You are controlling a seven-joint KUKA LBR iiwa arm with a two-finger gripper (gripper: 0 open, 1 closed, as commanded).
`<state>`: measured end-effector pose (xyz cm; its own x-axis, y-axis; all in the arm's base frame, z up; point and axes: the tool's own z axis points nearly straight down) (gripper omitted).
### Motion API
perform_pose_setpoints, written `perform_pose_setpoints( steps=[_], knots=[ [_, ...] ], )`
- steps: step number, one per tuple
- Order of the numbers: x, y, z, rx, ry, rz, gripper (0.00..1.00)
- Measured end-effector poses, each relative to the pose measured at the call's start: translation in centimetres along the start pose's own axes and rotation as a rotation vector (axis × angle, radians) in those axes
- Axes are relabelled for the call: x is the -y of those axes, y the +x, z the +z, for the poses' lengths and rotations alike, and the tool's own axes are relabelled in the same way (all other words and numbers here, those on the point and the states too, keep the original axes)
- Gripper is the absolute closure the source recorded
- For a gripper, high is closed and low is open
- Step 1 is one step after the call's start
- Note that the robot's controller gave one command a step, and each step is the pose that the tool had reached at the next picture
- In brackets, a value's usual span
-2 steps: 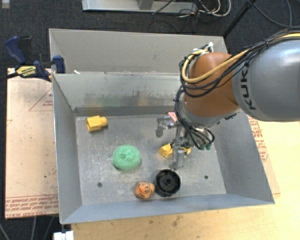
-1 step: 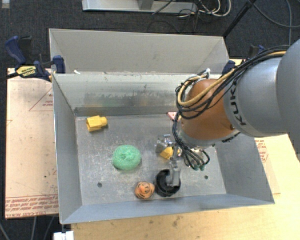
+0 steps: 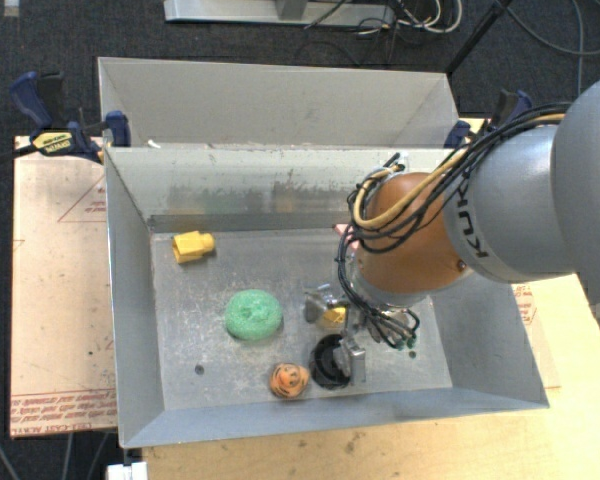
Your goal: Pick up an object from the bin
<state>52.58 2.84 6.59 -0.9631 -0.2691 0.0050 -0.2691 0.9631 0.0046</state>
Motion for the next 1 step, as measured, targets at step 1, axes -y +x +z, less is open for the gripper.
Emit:
perform_pose_setpoints(
  steps=[1],
  knots=[
    [-1.83,3.10,-0.66,0.011,0.004,-0.420,1.00]
  ],
)
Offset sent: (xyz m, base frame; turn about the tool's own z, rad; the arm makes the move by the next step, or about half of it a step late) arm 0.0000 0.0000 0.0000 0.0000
